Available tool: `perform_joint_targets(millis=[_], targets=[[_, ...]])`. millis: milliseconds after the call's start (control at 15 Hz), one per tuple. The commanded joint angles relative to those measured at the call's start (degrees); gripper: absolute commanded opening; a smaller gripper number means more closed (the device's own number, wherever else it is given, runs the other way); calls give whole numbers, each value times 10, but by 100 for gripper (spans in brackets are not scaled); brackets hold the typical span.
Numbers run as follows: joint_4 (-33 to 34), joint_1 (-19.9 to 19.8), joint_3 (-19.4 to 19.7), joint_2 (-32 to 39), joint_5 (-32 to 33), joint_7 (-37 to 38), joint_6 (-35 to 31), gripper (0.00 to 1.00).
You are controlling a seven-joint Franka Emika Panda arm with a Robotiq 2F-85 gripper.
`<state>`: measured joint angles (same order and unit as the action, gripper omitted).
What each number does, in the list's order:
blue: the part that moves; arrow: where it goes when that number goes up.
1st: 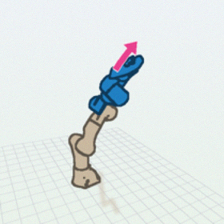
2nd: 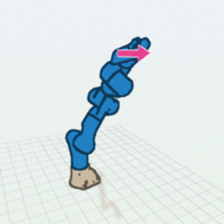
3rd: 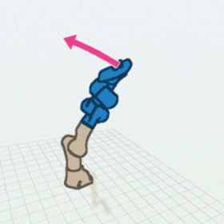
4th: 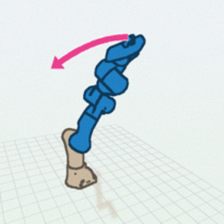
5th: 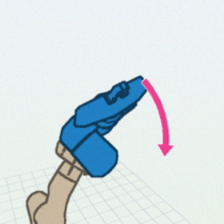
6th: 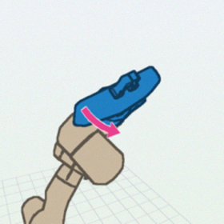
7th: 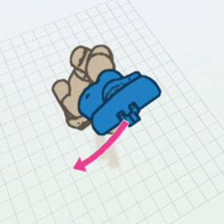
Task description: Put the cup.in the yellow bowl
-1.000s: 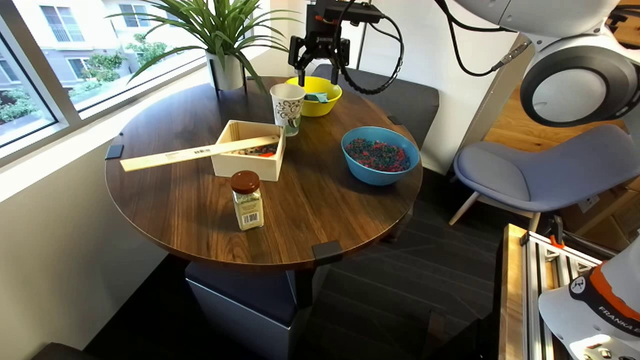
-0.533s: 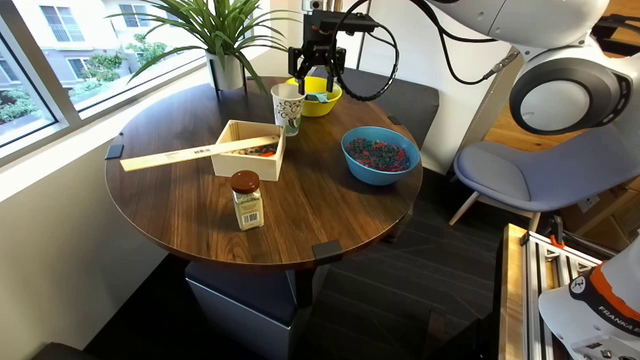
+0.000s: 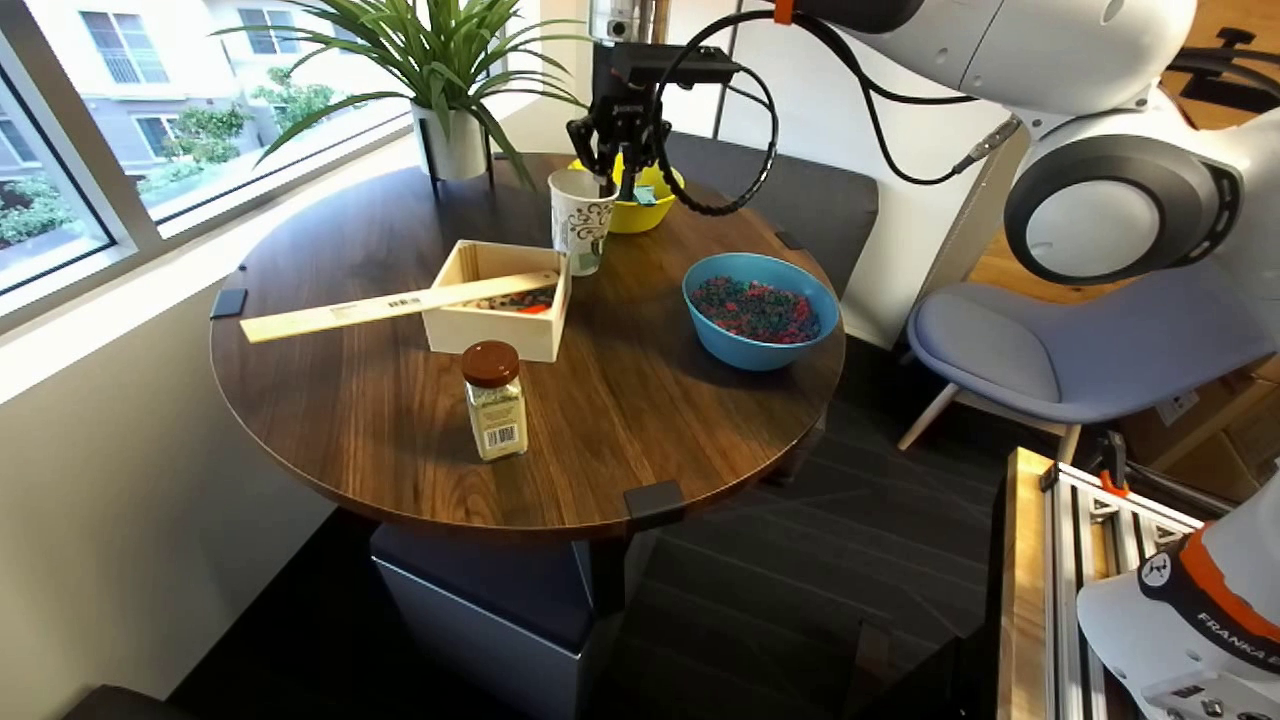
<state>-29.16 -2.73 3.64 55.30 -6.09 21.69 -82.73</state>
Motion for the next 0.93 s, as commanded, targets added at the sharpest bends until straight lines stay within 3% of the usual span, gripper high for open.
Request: perform_joint_targets(millis=[0, 200, 267, 333, 467, 867], targets=[[27, 9, 0, 17, 8, -19, -22, 2], [28, 14, -2, 11, 5, -22, -34, 0], [78, 10, -12, 34, 9, -21, -9, 1], [80, 11, -16, 31, 7, -22, -2, 1], [30, 15, -23, -15, 3, -15, -19, 1], [49, 15, -41, -77, -14, 55, -30, 1]])
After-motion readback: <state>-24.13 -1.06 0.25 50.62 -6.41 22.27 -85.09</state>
